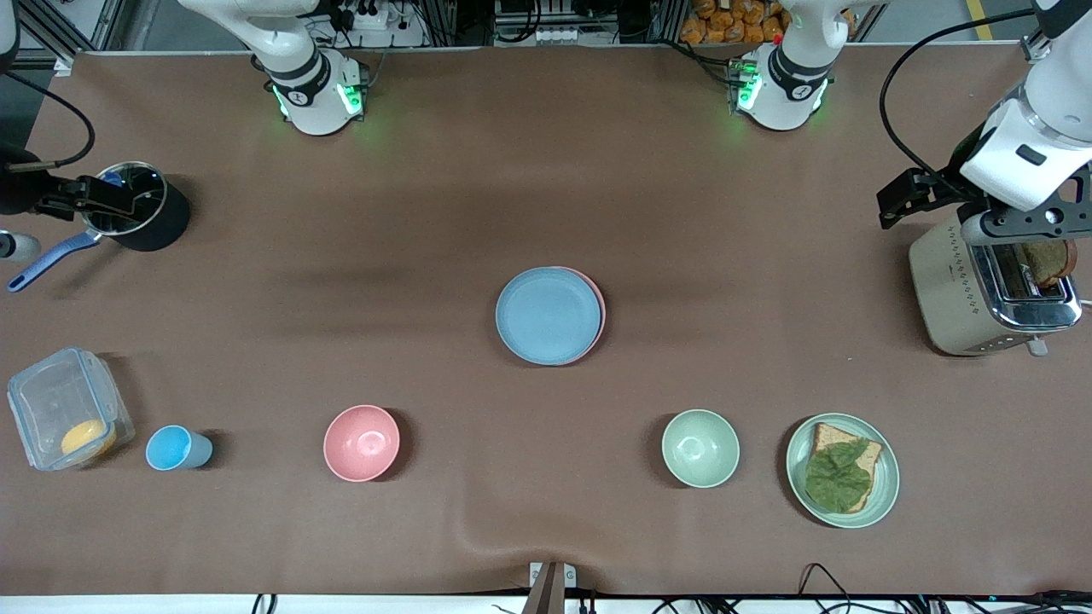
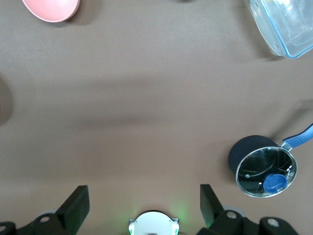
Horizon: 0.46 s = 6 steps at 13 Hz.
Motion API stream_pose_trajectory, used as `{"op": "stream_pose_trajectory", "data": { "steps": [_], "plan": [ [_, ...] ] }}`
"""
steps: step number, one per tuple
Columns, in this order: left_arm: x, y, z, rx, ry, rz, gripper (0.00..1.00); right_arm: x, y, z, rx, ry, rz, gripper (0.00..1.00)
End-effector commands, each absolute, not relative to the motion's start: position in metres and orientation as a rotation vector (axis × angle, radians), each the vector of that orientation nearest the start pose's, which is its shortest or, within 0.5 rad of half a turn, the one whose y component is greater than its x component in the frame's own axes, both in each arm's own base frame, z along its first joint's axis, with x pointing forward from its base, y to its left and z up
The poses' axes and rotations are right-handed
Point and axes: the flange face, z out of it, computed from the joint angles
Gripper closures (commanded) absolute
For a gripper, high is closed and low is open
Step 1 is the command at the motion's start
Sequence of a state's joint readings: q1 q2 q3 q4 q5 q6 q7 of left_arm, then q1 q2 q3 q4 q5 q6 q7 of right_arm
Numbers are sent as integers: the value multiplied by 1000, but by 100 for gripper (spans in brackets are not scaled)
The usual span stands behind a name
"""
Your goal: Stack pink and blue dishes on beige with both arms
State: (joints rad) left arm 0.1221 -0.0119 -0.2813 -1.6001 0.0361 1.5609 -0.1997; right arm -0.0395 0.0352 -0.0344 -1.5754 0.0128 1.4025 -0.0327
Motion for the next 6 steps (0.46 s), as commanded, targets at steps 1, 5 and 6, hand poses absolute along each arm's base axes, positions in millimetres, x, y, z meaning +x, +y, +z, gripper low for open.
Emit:
{"op": "stream_pose_trajectory", "data": {
  "steps": [1,5,6],
  "plan": [
    [542,-78,628,-3122,-51,30,0,543,-43,600,-3119,110,305,0],
    [542,-78,629,-3122,-51,30,0,551,-43,610,-3131,129,258,0],
    [541,-78,629,-3122,-51,30,0,552,-43,613,-3139,166,245,0]
  ]
}}
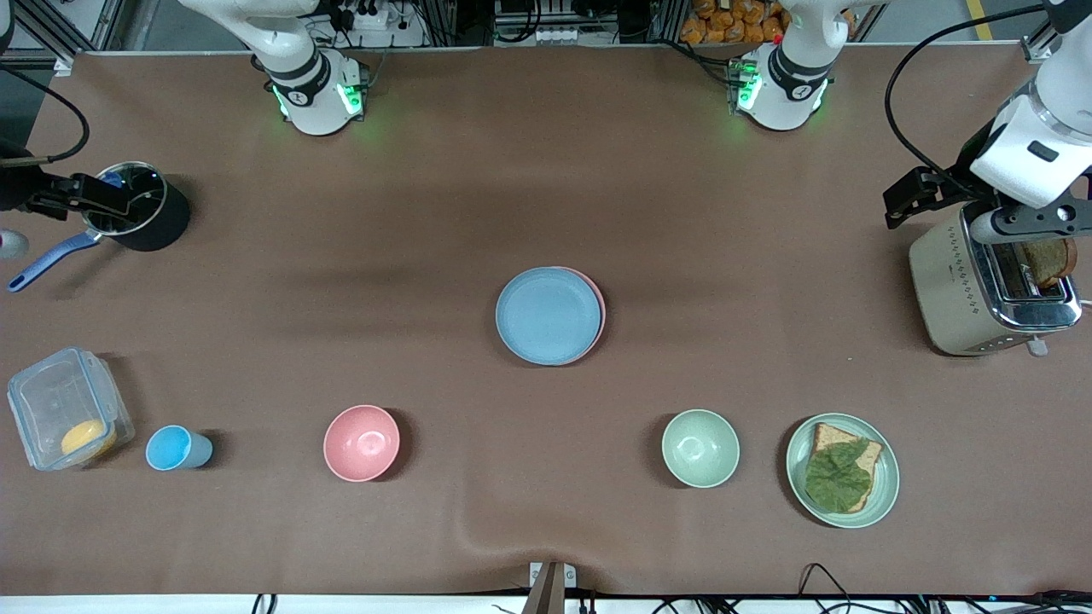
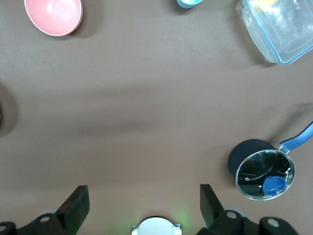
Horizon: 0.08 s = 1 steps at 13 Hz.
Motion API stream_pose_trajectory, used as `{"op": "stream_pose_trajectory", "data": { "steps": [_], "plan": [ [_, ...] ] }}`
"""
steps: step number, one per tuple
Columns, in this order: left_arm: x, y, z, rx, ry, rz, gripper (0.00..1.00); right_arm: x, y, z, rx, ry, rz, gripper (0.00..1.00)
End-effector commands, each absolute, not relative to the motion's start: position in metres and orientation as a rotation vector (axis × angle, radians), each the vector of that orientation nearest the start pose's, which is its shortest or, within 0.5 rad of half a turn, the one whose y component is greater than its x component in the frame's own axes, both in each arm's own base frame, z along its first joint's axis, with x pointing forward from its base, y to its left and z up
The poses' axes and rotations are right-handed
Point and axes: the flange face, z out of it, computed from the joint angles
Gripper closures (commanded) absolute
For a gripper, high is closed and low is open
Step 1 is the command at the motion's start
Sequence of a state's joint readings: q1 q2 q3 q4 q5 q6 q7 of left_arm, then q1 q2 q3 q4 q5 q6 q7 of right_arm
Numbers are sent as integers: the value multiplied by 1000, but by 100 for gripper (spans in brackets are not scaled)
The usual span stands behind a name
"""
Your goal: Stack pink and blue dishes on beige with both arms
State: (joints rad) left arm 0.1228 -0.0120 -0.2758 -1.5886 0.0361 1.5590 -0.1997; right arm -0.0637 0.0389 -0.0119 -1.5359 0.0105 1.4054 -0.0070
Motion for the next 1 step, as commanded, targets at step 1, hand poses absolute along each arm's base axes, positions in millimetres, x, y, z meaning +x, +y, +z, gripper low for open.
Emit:
{"op": "stream_pose_trajectory", "data": {
  "steps": [1],
  "plan": [
    [541,-78,630,-3122,-51,28,0,553,-45,616,-3136,201,225,0]
  ]
}}
